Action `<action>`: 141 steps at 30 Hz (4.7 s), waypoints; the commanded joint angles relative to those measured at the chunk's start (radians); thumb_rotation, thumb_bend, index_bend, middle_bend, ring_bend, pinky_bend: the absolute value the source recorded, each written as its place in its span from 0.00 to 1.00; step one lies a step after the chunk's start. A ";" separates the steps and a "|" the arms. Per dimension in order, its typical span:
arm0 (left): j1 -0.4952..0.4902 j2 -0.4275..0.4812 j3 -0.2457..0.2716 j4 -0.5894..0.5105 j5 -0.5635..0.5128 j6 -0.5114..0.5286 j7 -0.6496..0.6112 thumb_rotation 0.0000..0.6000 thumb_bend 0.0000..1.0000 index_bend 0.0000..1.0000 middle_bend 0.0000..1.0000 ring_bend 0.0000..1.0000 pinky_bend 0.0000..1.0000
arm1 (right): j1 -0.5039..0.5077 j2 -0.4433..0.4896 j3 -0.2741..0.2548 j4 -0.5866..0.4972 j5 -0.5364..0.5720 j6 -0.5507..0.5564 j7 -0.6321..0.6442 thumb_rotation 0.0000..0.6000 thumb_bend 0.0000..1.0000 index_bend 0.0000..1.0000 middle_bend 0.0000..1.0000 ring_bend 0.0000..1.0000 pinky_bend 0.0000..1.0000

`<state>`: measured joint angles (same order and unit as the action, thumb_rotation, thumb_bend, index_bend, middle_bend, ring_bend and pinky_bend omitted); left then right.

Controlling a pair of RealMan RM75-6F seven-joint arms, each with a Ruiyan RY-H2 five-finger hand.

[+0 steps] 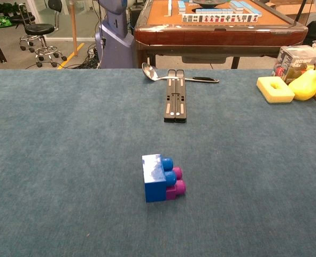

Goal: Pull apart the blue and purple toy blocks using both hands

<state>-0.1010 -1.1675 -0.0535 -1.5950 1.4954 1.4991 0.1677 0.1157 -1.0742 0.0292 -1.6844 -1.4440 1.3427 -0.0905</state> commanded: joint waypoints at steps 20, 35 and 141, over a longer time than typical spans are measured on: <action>-0.172 -0.045 -0.069 -0.312 0.057 -0.149 0.110 1.00 0.13 0.21 0.68 0.68 0.90 | 0.015 0.009 0.011 0.007 0.002 -0.010 0.021 1.00 0.00 0.07 0.24 0.19 0.44; -0.408 -0.245 -0.142 -0.356 -0.065 -0.399 0.238 1.00 0.00 0.20 1.00 1.00 1.00 | 0.014 0.018 0.010 0.011 0.020 -0.018 0.024 1.00 0.00 0.09 0.24 0.19 0.44; -0.811 -0.527 -0.067 -0.045 -0.639 -0.550 0.540 1.00 0.00 0.44 1.00 0.99 1.00 | 0.012 -0.055 -0.004 0.126 0.022 -0.054 0.143 1.00 0.00 0.11 0.24 0.20 0.44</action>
<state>-0.9110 -1.6938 -0.1210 -1.6405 0.8562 0.9479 0.7105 0.1281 -1.1291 0.0251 -1.5580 -1.4215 1.2883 0.0528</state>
